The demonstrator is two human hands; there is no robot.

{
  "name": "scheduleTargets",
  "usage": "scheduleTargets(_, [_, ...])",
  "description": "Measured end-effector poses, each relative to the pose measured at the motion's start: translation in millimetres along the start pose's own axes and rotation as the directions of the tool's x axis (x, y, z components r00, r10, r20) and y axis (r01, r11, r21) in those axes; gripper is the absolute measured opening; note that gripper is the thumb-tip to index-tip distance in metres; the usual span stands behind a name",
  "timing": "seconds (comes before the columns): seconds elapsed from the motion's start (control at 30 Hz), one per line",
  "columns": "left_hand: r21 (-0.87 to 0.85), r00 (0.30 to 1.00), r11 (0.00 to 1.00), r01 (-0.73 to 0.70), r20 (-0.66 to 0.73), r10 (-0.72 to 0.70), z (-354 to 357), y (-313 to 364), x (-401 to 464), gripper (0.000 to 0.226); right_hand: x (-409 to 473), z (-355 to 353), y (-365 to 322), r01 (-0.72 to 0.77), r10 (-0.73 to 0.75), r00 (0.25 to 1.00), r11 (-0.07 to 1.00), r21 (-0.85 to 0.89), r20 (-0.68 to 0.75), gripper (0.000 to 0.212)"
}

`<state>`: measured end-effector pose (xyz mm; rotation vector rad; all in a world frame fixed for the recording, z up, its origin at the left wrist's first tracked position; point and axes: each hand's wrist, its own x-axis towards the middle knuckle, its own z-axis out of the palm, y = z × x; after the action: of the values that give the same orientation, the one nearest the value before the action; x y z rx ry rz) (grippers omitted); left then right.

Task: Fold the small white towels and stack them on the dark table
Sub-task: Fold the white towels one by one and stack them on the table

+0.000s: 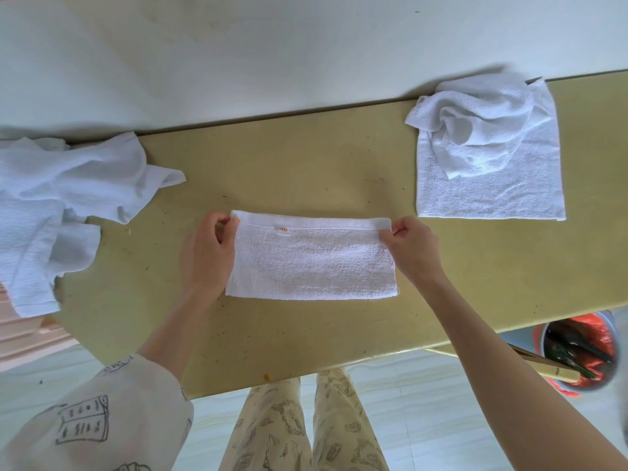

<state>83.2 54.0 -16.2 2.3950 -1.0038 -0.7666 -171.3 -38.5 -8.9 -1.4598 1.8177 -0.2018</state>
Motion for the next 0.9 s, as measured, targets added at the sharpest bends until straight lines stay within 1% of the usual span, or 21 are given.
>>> scheduleTargets(0.07, [0.03,1.0,0.999,0.011,-0.008,-0.011,1,2,0,0.027,0,0,-1,0.003,-0.003,1.0,1.0,-0.002,0.002,0.011])
scheduleTargets(0.13, [0.101,0.999,0.994,0.031,-0.032,-0.028,1,4,0,0.031,0,-1,-3,0.007,-0.007,1.0,1.0,-0.011,0.011,0.013])
scheduleTargets(0.17, [0.149,0.998,0.989,0.026,-0.056,-0.018,0,6,0,0.033,0,-1,-4,0.01,-0.01,1.0,1.0,-0.021,0.018,0.015])
scheduleTargets(0.2, [0.203,0.996,0.979,-0.017,-0.081,0.034,0,7,1,0.035,-1,0,-5,0.012,-0.011,1.0,0.999,-0.034,0.021,0.017])
scheduleTargets(0.23, [0.26,0.987,0.96,-0.103,-0.091,0.131,1,10,2,0.035,-3,1,-6,0.013,-0.012,1.0,0.999,-0.047,0.016,0.02])
scheduleTargets(0.3, [0.345,0.938,0.885,-0.312,-0.037,0.345,8,18,4,0.029,-6,3,-8,0.014,-0.015,1.0,0.998,-0.067,-0.019,0.026])
scheduleTargets(0.33, [0.362,0.908,0.844,-0.396,0.019,0.418,14,24,6,0.026,-8,3,-8,0.019,-0.022,0.999,0.997,-0.08,-0.042,0.027])
scheduleTargets(0.4, [0.358,0.845,0.769,-0.529,0.137,0.517,26,34,9,0.024,-10,6,-7,0.045,-0.057,0.994,0.991,-0.125,-0.094,0.024])
scheduleTargets(0.47, [0.367,0.766,0.677,-0.638,0.214,0.606,39,35,7,0.028,-14,10,-3,0.106,-0.148,0.975,0.965,-0.24,-0.165,0.024])
scheduleTargets(0.53, [0.379,0.705,0.603,-0.702,0.252,0.663,50,27,0,0.031,-24,19,0,0.245,-0.337,0.92,0.893,-0.377,-0.202,0.031])
scheduleTargets(0.57, [0.377,0.694,0.591,-0.713,0.255,0.673,55,22,-5,0.035,-30,26,2,0.336,-0.449,0.871,0.84,-0.426,-0.199,0.033])
scheduleTargets(0.6, [0.374,0.698,0.598,-0.709,0.252,0.67,58,19,-12,0.038,-36,36,3,0.415,-0.537,0.825,0.786,-0.458,-0.175,0.035])
scheduleTargets(0.63, [0.377,0.709,0.608,-0.699,0.25,0.66,61,16,-18,0.041,-42,46,4,0.472,-0.591,0.795,0.745,-0.471,-0.137,0.037])
scheduleTargets(0.67, [0.391,0.721,0.614,-0.686,0.253,0.645,64,13,-22,0.044,-46,57,5,0.51,-0.614,0.783,0.723,-0.466,-0.096,0.039])
scheduleTargets(0.77, [0.468,0.741,0.587,-0.661,0.28,0.61,69,6,-29,0.047,-49,85,6,0.527,-0.6,0.8,0.712,-0.464,-0.012,0.046])
scheduleTargets(0.9, [0.509,0.755,0.571,-0.644,0.304,0.582,68,3,-25,0.05,-39,84,24,0.466,-0.544,0.838,0.67,-0.579,0.045,0.054])
